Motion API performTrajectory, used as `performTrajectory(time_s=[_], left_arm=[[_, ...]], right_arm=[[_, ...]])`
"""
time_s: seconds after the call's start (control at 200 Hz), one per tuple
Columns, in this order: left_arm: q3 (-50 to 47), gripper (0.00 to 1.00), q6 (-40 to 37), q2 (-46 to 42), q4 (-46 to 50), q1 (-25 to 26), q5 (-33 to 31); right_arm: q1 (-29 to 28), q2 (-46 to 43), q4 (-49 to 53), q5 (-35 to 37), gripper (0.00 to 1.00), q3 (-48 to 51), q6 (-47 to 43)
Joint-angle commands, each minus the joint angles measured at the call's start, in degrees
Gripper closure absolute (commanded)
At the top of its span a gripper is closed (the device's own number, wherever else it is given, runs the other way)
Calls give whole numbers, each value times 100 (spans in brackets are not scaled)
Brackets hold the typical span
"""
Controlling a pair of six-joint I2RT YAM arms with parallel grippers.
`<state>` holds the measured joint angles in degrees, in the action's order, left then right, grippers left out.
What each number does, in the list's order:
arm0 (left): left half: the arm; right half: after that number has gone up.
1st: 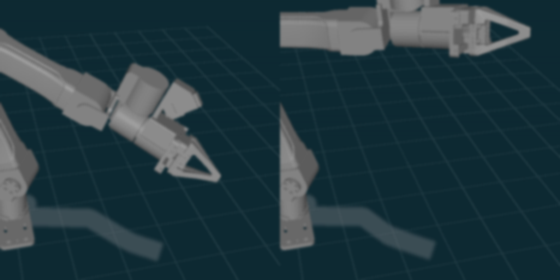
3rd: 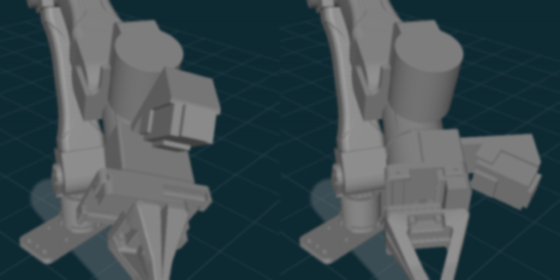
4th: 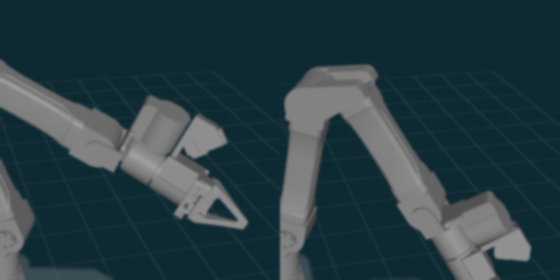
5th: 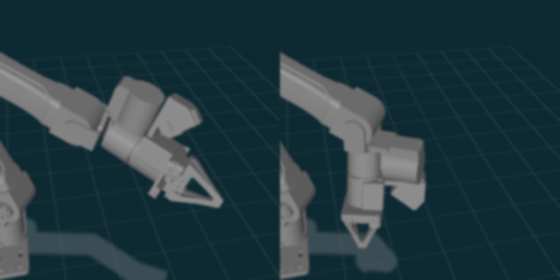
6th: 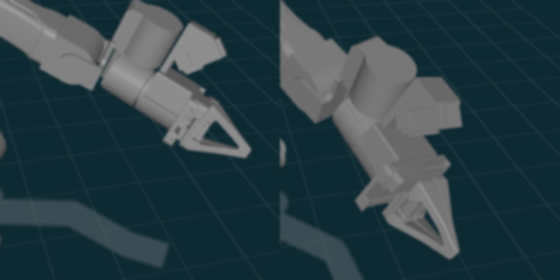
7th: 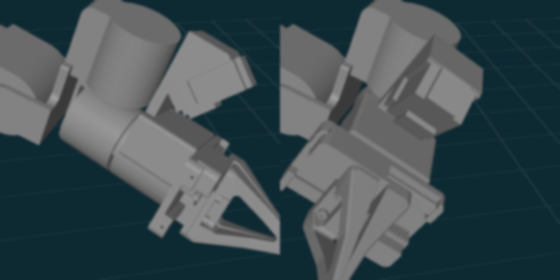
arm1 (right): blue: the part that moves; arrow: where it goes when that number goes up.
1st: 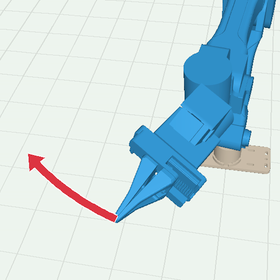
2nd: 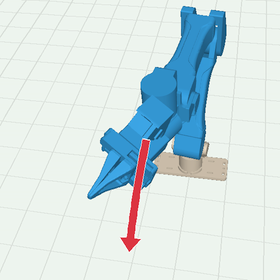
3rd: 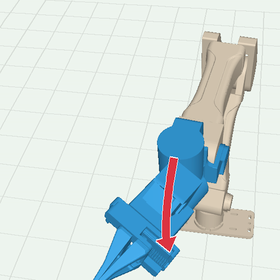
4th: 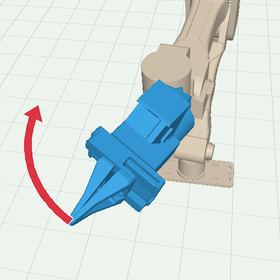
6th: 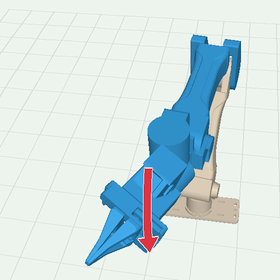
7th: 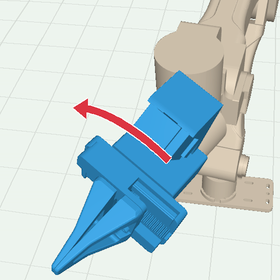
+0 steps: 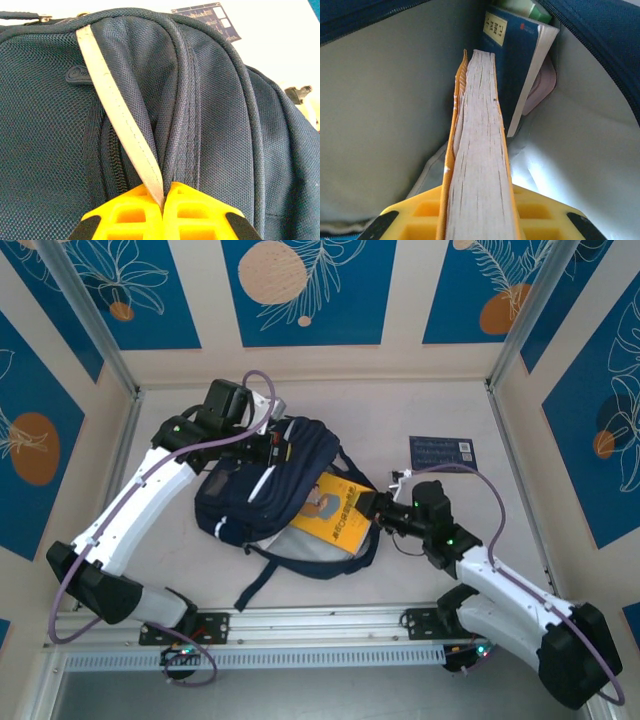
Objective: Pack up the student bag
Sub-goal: Place the book in the student bag.
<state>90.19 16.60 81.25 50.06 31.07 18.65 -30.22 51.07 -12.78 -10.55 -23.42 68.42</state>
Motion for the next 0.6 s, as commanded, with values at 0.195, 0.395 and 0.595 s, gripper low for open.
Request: performTrajectory(time_s=[0.195,0.395,0.595], left_arm=[[-125,100,364,-368,-1292,-49,761],[-236,100,532,-380,-1686,-49,1010],[-357,100,725,-321,-2071,-53,1284]], right_arm=[[-202,1113,-904,677,100,-931,265],[-485,2651,-1418,655,98,-1624,491],[-976,4204,-2022,1092,96,-2582,921]])
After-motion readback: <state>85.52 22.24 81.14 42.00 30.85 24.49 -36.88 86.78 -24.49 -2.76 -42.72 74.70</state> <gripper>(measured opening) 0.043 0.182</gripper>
